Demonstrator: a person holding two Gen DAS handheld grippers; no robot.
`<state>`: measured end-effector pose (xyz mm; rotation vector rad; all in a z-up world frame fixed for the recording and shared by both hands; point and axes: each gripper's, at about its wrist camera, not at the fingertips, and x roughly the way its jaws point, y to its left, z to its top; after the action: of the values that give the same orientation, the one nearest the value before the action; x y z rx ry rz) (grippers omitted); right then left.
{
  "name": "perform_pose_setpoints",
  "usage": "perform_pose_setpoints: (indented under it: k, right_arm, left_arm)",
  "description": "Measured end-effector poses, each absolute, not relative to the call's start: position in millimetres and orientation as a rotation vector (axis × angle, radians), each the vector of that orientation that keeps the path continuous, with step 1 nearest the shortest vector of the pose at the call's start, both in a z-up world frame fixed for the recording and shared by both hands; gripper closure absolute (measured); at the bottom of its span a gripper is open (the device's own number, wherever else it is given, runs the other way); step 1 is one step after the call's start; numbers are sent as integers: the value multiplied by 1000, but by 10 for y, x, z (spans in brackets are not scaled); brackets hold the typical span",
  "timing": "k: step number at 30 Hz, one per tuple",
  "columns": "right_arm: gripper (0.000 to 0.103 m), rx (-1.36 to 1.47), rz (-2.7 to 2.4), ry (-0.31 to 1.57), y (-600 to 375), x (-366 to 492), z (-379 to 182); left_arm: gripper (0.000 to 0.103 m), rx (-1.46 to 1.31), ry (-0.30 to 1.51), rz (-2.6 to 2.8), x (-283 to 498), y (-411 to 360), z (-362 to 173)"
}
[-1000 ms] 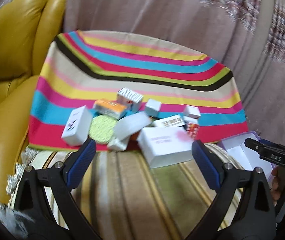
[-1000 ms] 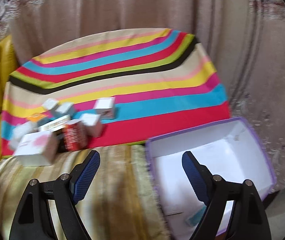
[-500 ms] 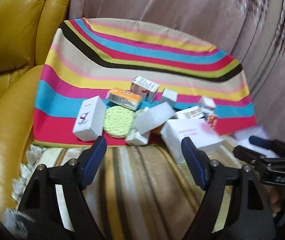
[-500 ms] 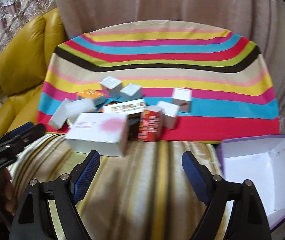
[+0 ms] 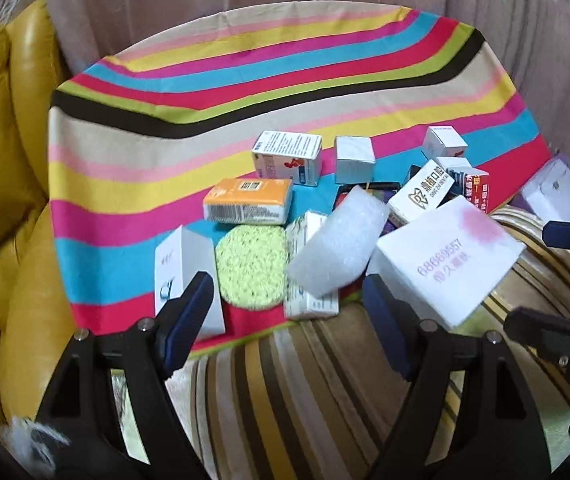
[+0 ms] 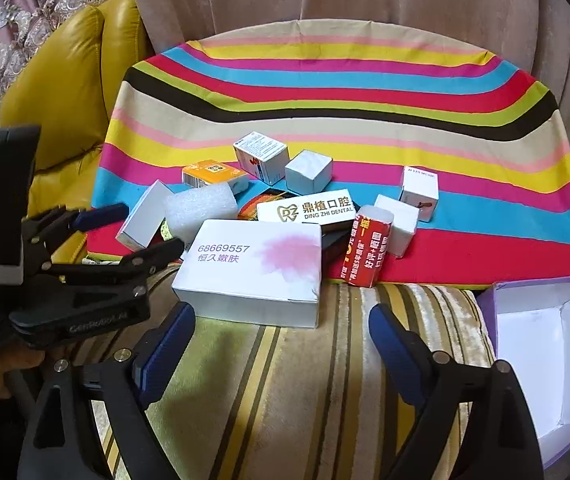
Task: Organize objects
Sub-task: 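Move both grippers back over the cluttered cloth, then grasp the pink-printed white box with the right gripper while the left grasps the foam block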
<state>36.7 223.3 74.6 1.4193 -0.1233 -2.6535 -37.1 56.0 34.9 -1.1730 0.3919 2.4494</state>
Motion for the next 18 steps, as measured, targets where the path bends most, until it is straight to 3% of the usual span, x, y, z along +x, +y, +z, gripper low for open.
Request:
perform_pose_setpoints:
  k: [4,6,10,14,18]
  right_arm:
    - [13,1423,-2641,-116,2181,345,735]
    - [12,1416,-2638,-117,2148,330,745]
    - [8,1412,-2639,-103,2083,300,751]
    - [6,1415,-2646,-101,2047,271,749]
    - [5,1421,-2645,-109,2019,234,736]
  left_arm:
    - [24,-1147,447,2424,-436,621,332]
    - [29,-1117,473,2402,-455,660,338]
    - [62,-1101,471,2365,-508,701,341]
    - [74,-1114,370,2362,-557,604,348]
    - [76,-1111,275,2375,-576,501,380]
